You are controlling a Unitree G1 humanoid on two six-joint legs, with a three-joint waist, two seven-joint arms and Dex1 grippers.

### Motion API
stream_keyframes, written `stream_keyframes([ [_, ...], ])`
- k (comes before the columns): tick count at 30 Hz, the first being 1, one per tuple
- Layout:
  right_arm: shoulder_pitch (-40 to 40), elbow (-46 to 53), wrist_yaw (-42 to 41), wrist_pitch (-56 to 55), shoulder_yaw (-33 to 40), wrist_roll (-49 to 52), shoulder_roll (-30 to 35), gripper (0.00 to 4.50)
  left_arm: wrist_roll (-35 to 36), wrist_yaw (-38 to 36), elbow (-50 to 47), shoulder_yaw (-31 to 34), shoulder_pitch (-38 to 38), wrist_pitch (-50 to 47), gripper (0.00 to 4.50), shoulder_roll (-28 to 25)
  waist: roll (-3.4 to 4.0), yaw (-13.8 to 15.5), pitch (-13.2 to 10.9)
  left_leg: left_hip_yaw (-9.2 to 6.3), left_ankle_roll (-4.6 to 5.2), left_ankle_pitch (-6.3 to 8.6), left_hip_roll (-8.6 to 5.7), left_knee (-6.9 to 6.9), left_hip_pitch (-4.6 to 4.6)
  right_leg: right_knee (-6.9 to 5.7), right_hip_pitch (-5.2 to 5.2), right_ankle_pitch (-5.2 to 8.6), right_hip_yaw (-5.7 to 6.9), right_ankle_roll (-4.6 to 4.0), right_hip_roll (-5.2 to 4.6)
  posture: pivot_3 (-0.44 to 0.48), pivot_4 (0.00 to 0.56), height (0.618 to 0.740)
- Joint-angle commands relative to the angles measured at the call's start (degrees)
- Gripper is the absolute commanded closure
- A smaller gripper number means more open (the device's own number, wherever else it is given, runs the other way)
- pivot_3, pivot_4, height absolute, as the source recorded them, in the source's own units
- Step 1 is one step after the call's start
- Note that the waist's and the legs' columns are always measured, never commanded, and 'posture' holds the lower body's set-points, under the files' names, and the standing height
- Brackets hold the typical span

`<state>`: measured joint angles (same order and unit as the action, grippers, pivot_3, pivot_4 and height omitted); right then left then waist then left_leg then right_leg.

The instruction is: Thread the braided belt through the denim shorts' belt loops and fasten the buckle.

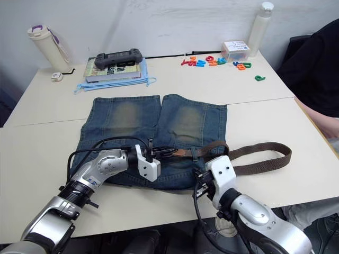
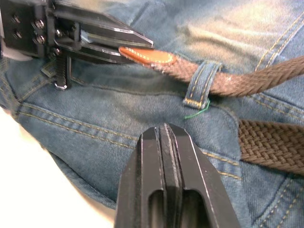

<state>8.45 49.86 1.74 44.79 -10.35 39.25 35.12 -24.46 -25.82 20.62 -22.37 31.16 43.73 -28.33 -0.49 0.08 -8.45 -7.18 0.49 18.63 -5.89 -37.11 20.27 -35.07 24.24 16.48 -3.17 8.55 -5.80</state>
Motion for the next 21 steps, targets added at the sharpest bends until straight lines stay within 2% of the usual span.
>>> stream_keyframes([
  [1, 0.44, 0.4, 0.61, 2.05, -0.92, -2.74, -1.35, 4.38, 0.04, -2.3, 0.57, -1.09, -2.91, 0.2, 4.5, -1.94, -0.01, -0.03, -0.01, -0.01, 0.0, 0.0, 0.01, 0.0, 0.0, 0.0, 0.01, 0.0, 0.0, 0.0, 0.01, 0.0, 0.15, 0.714],
  [11, -0.46, -3.6, 0.88, 10.22, 1.94, -2.72, -7.21, 4.38, 7.07, -6.73, -6.89, 1.5, -5.36, 3.04, 4.5, -8.76, -0.05, -0.23, -0.05, 0.06, -0.34, 0.19, 0.54, 0.0, 0.07, -0.05, 0.21, 0.04, -0.04, -0.19, 0.25, 0.0, 0.15, 0.714],
  [16, -1.16, -3.41, 0.62, 12.62, 2.27, -2.74, -9.4, 4.38, 4.51, -6.39, -6.74, 2.51, -4.63, 3.2, 4.5, -11.27, -0.05, -0.23, -0.06, 0.06, -0.38, 0.21, 0.6, 0.0, 0.06, -0.11, 0.22, 0.07, -0.02, -0.26, 0.3, 0.0, 0.15, 0.714],
  [21, -1.28, -2.99, 0.39, 13.78, 2.86, -3.07, -10.89, 4.38, -1.18, -2.49, -7.61, 2.86, -3.78, 0.78, 4.5, -9.6, -0.07, -0.15, -0.07, 0.06, -0.38, 0.21, 0.58, -0.02, 0.06, -0.16, 0.21, 0.06, -0.01, -0.27, 0.31, 0.0, 0.15, 0.714],
])
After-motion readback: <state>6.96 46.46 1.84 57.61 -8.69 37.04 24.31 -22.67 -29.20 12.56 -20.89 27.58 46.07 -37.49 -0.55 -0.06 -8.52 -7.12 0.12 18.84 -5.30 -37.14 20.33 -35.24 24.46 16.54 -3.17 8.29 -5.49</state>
